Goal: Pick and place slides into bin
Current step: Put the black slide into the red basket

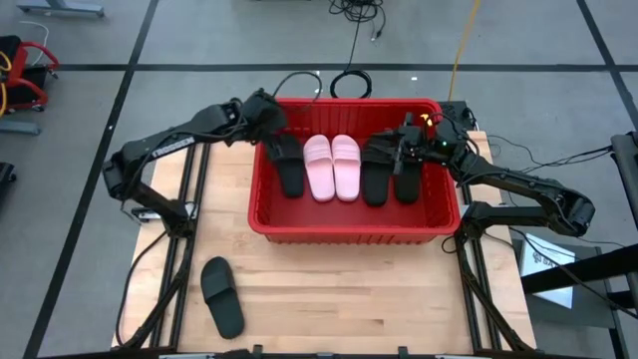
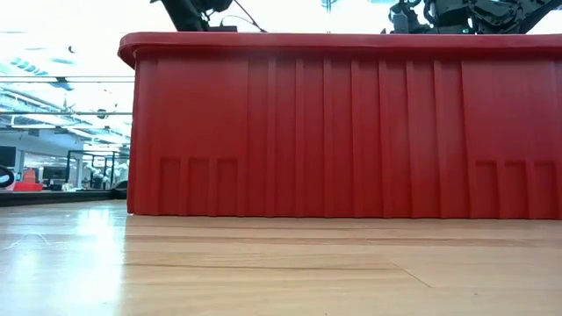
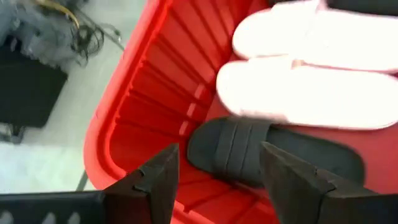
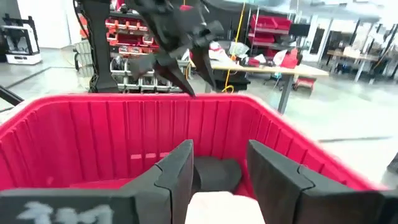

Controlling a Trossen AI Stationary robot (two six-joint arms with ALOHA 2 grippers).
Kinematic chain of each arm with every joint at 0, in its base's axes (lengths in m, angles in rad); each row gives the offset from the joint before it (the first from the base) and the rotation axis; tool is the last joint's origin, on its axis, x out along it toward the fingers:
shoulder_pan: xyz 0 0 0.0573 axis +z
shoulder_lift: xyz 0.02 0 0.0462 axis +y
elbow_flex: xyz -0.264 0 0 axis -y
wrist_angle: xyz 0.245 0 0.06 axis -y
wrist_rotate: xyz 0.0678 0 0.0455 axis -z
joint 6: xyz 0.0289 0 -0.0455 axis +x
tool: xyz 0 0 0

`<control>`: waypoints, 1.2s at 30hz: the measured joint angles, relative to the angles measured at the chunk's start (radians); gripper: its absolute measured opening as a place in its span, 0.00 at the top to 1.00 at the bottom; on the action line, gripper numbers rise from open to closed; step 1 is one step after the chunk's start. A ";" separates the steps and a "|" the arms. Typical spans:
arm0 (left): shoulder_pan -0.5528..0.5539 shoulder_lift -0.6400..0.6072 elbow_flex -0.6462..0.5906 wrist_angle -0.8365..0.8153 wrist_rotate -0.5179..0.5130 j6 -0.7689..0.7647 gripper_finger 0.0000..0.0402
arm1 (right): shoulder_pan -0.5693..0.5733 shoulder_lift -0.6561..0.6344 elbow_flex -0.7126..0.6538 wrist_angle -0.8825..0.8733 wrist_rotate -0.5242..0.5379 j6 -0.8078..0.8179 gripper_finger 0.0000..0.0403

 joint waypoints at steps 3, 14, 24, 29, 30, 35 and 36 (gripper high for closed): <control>-0.043 -0.027 0.001 -0.009 0.000 -0.004 0.47 | 0.001 0.001 0.000 0.002 -0.001 0.036 0.65; -0.244 -0.111 0.001 -0.201 -0.010 -0.175 0.48 | 0.088 0.000 0.000 0.065 -0.004 0.111 0.65; -0.477 -0.141 0.000 -0.305 -0.151 -0.362 0.48 | 0.194 0.000 0.000 0.091 -0.003 0.115 0.65; -0.625 -0.147 0.001 -0.352 -0.236 -0.470 0.49 | 0.255 0.000 0.000 0.090 -0.004 0.172 0.65; -0.655 -0.148 0.001 -0.352 -0.247 -0.493 0.49 | 0.269 0.000 0.000 0.090 -0.004 0.179 0.65; -0.824 -0.147 0.001 -0.378 -0.341 -0.625 0.49 | 0.343 0.000 0.000 0.096 -0.004 0.218 0.65; -0.859 -0.147 0.001 -0.391 -0.365 -0.658 0.49 | 0.359 0.000 0.000 0.100 -0.004 0.222 0.65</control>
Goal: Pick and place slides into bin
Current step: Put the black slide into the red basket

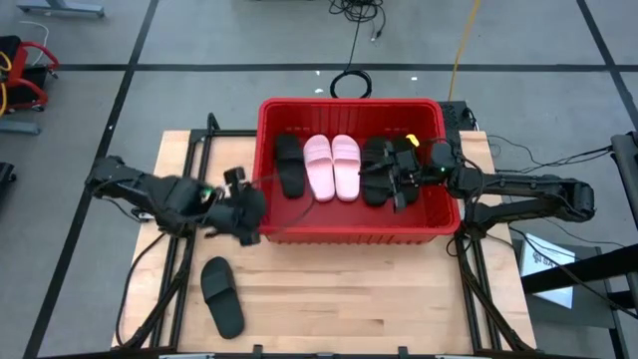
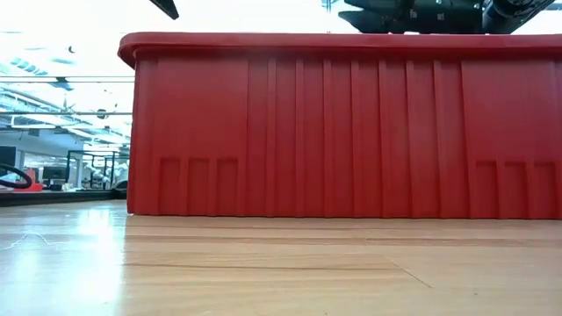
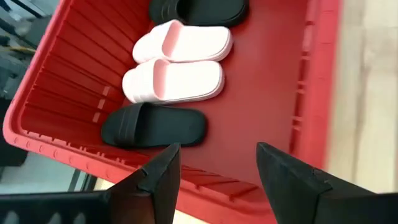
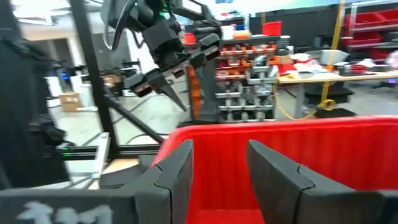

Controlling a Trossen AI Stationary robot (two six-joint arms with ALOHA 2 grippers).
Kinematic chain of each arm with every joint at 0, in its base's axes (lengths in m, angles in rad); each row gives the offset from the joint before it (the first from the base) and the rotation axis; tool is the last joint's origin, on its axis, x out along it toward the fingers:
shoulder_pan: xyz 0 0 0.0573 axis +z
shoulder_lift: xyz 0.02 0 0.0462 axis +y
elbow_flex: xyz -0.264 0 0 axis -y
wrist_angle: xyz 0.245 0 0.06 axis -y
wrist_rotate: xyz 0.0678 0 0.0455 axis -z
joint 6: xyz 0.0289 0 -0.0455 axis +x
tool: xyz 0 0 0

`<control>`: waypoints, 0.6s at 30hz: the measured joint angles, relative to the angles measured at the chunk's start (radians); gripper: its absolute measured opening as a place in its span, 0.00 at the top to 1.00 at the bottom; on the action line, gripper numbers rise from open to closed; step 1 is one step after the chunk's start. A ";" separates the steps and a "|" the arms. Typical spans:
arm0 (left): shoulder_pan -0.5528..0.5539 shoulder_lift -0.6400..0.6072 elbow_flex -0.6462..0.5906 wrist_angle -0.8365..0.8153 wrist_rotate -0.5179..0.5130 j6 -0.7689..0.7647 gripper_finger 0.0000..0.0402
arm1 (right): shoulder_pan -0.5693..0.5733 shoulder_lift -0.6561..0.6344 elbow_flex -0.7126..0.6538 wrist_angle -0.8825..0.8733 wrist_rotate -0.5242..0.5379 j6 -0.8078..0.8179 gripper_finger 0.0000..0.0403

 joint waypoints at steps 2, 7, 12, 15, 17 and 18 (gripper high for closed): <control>-0.070 0.000 0.000 -0.021 -0.045 -0.069 0.50 | 0.033 0.000 0.000 0.006 0.000 0.001 0.65; -0.239 0.003 0.000 -0.059 -0.104 -0.240 0.51 | 0.119 0.000 0.000 0.014 0.001 0.011 0.65; -0.377 0.027 0.000 -0.056 -0.133 -0.354 0.50 | 0.192 0.000 0.000 0.018 0.001 0.007 0.65; -0.438 0.066 -0.010 -0.054 -0.133 -0.413 0.50 | 0.222 0.000 0.000 0.017 0.003 -0.007 0.65; -0.466 0.098 -0.023 -0.054 -0.130 -0.452 0.50 | 0.236 0.000 0.000 0.017 0.003 -0.008 0.65; -0.477 0.115 -0.035 -0.054 -0.119 -0.472 0.50 | 0.242 0.000 0.000 0.017 0.003 -0.008 0.65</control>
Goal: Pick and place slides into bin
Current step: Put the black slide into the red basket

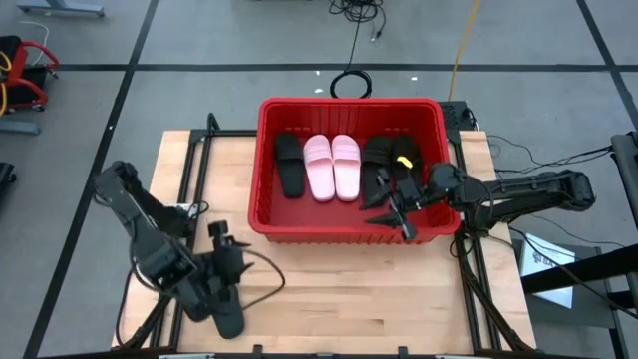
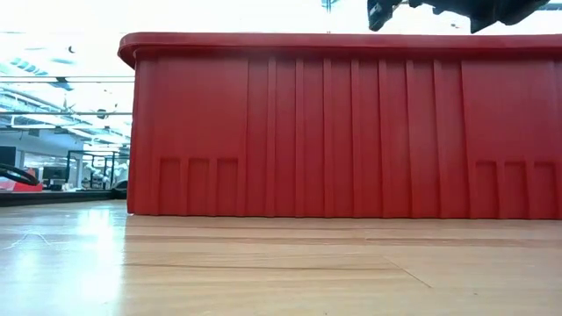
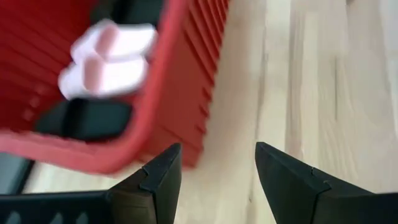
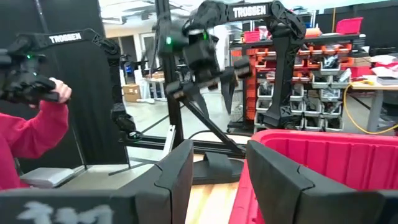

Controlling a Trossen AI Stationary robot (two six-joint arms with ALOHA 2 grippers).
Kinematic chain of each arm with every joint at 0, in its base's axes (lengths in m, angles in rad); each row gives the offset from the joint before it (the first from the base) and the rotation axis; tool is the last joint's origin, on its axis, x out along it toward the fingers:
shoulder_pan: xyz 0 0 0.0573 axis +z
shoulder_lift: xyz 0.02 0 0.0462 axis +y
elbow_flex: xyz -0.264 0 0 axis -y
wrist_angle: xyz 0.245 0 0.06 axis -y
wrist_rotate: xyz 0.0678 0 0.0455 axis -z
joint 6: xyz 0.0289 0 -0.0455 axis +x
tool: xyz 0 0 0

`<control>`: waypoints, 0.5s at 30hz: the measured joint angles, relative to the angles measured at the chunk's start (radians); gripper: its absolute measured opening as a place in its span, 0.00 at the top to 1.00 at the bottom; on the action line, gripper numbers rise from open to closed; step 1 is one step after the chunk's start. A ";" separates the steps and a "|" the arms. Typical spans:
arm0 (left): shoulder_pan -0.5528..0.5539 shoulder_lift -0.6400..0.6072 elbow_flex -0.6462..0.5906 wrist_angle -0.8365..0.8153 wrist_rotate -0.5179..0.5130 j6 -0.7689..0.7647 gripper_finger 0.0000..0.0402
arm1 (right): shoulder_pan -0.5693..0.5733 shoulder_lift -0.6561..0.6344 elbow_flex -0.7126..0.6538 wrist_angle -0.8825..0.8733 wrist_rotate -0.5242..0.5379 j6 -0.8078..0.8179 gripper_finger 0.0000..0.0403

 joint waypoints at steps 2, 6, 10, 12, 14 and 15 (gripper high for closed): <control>-0.019 0.030 -0.026 -0.001 0.036 -0.045 0.50 | 0.010 0.000 0.000 -0.002 0.000 0.000 0.65; -0.036 0.090 -0.075 -0.005 0.152 -0.143 0.50 | 0.016 0.000 0.000 -0.005 0.003 0.000 0.65; -0.039 0.139 -0.106 -0.002 0.269 -0.248 0.50 | 0.016 0.000 0.000 -0.013 0.018 0.000 0.65; -0.044 0.168 -0.106 0.006 0.317 -0.281 0.50 | 0.016 0.000 0.000 -0.016 0.037 -0.002 0.65; -0.051 0.190 -0.104 0.030 0.348 -0.294 0.50 | 0.015 0.000 0.000 -0.030 0.065 -0.017 0.65; -0.055 0.200 -0.103 0.050 0.366 -0.292 0.50 | 0.015 0.000 0.000 -0.041 0.080 -0.024 0.65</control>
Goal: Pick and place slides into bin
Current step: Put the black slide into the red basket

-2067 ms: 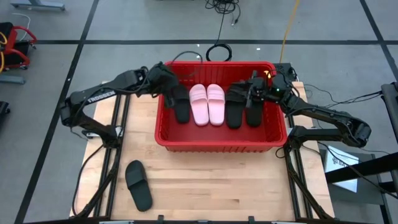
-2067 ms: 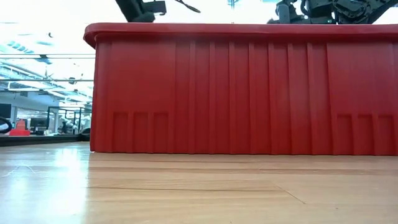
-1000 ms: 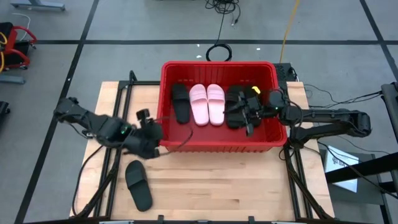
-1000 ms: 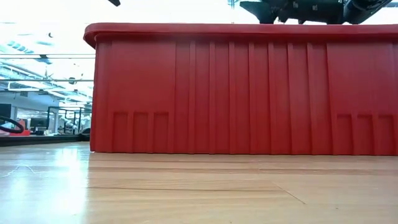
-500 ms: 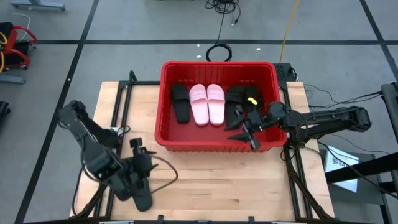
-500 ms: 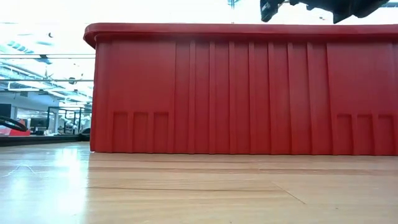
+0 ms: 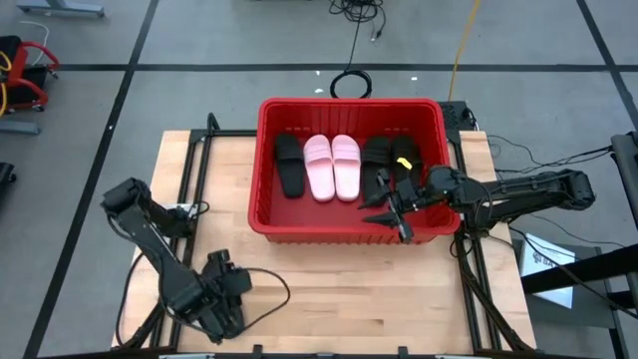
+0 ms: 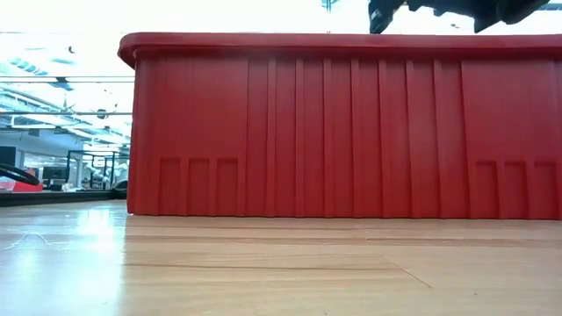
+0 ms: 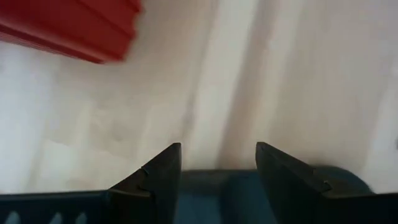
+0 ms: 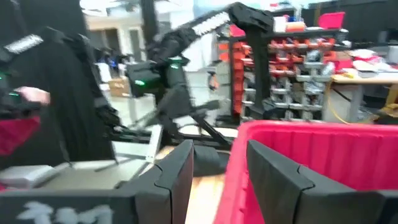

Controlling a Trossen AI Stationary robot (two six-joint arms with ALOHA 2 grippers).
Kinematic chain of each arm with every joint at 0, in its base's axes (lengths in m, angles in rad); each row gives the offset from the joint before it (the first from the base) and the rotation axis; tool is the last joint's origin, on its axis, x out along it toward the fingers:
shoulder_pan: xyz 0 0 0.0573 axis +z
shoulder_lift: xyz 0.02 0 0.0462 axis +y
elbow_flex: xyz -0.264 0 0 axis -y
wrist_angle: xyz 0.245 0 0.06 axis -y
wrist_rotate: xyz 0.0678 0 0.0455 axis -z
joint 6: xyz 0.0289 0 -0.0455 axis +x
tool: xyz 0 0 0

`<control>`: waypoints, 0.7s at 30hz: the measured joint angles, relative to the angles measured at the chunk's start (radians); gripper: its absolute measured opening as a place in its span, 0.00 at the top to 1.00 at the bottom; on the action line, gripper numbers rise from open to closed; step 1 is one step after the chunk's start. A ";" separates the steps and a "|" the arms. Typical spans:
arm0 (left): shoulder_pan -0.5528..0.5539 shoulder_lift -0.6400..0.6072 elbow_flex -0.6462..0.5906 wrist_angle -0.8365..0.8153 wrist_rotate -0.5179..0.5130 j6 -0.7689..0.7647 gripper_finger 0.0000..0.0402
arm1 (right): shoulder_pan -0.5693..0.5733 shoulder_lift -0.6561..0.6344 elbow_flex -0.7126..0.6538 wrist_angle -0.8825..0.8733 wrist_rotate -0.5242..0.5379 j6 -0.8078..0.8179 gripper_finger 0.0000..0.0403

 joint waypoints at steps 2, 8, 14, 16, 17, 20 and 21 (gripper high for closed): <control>-0.012 0.019 0.000 0.029 0.032 -0.002 0.50 | 0.000 0.000 0.000 -0.011 0.004 -0.006 0.65; -0.044 0.044 0.001 0.007 0.094 -0.075 0.52 | 0.000 0.000 0.000 -0.003 0.005 -0.006 0.65; -0.085 0.044 0.001 -0.021 0.095 -0.152 0.53 | 0.000 0.000 0.000 -0.010 0.004 -0.006 0.65; -0.095 0.044 0.001 -0.025 0.095 -0.179 0.54 | 0.000 0.000 0.000 -0.012 0.004 -0.005 0.65; -0.098 0.044 0.001 -0.025 0.095 -0.192 0.54 | 0.000 0.000 0.000 -0.013 0.004 -0.003 0.65; -0.116 0.044 0.001 -0.026 0.095 -0.230 0.54 | 0.000 0.000 0.000 -0.016 0.004 -0.003 0.65; -0.121 0.044 0.001 -0.026 0.094 -0.240 0.54 | 0.000 0.000 0.000 -0.018 0.004 -0.003 0.65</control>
